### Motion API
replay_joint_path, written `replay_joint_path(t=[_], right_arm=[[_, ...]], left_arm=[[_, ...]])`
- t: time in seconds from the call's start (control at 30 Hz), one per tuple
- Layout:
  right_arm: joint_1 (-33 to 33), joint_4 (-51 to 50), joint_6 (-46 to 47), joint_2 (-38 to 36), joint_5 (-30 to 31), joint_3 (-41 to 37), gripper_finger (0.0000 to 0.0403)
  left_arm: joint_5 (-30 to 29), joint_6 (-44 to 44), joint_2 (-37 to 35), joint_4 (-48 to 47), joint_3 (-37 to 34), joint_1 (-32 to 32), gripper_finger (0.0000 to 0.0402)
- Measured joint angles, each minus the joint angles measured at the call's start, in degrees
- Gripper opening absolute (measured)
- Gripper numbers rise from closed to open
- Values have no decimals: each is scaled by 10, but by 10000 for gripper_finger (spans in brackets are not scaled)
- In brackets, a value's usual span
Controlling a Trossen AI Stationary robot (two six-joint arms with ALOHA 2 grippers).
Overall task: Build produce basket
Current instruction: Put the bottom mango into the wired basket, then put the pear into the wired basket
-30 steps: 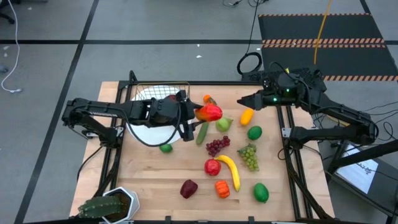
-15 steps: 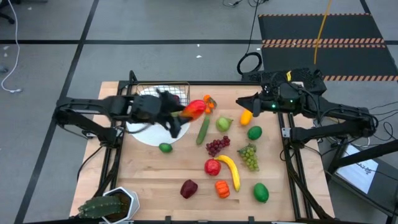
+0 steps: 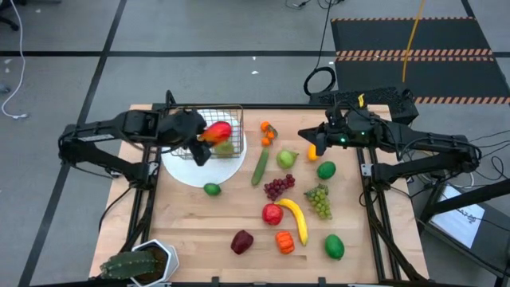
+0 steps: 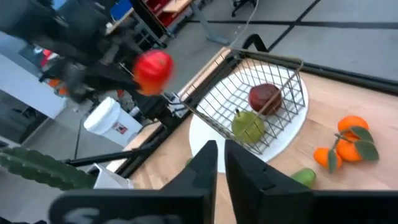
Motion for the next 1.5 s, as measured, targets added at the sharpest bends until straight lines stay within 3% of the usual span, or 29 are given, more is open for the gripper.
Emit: replay_joint_path(t=[0.23,0.53,0.7,0.87,1.13,1.27,1.5], right_arm=[[0,-6,-26,-2,-18,0,1],[0,-22,-78,-6,-72,0,1],[0,-29,-100,-6,-105,0,1],[0,-44,-98,-17,-149,0,1],[0,-47,-81,-51,-229,0,1],[0,-52,-69,-71,-242,0,2],[0,-54,-98,-100,-242,0,2]], left_arm=[[-1,-46,20,-38,-9,56,248],[36,-56,21,-24,-113,131,248],[24,29,21,65,-184,169,248],[23,62,21,160,-263,214,248],[21,102,21,206,-329,242,249],[4,96,20,200,-335,250,272],[3,73,20,199,-335,252,362]])
